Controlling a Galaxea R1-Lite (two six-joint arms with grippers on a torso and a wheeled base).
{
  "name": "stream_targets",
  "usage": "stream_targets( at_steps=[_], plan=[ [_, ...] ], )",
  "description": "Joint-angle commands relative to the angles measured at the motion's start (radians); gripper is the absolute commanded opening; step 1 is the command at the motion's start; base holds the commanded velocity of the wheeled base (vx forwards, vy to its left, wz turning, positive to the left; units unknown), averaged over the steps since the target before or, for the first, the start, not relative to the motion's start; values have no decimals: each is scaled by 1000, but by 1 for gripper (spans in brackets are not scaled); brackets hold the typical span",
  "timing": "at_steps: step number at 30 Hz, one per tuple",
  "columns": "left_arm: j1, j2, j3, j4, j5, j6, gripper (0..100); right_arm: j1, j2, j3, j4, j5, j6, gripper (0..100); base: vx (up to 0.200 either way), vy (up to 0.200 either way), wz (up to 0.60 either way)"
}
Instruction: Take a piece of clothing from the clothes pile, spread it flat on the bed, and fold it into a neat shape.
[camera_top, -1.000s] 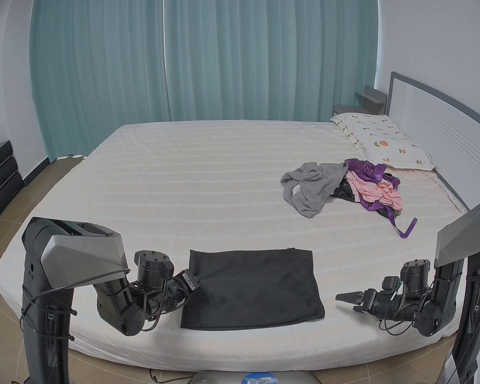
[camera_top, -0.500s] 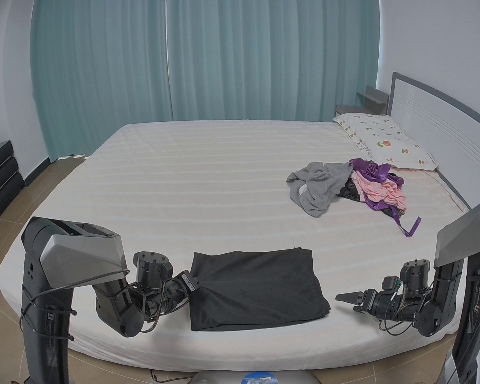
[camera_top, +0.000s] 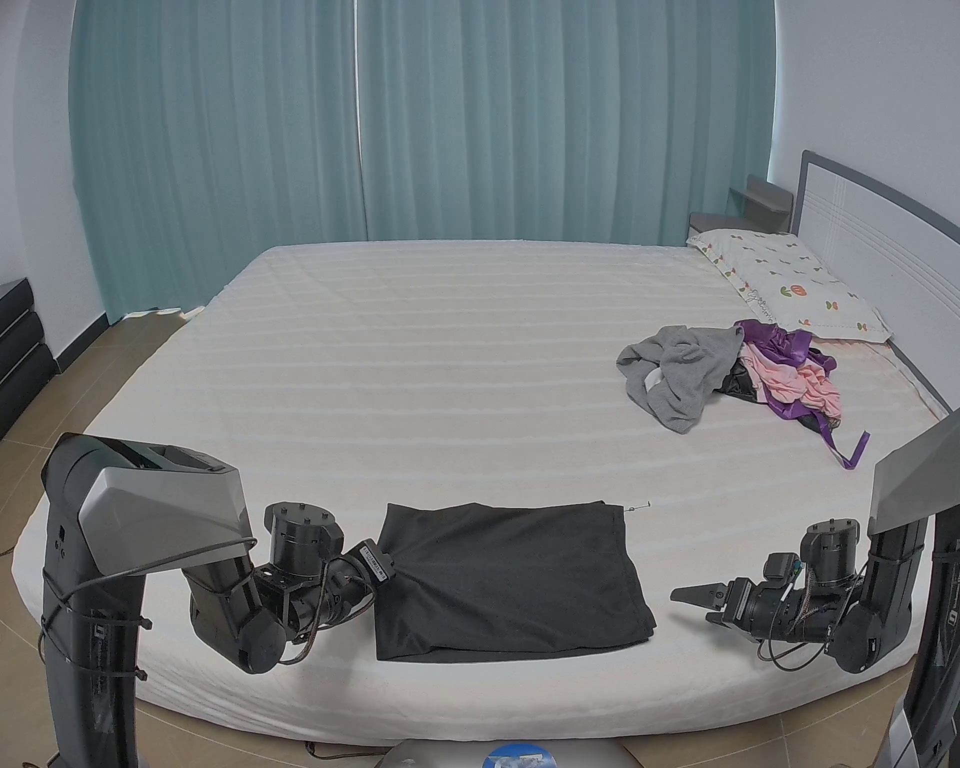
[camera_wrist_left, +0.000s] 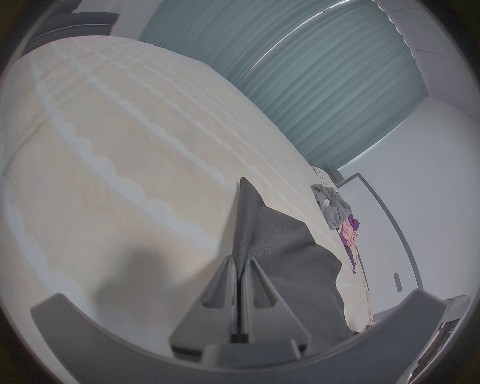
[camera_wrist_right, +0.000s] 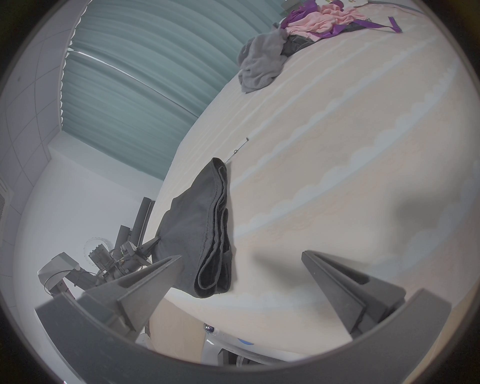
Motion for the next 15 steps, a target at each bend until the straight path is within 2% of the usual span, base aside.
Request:
stream_targets(
  at_steps=[1,6,15],
  plan=[
    [1,-1,0,-1,1,0,0,0,1,-1,0,-1,0,100,0,200,0],
    [3,-4,0,-1,17,-40,0,0,-1,-1,-2,1,0,100,0,200,0],
    [9,-14,27,-11,21,-40,0,0,-1,1,-2,1,2,100,0,200,0]
  ],
)
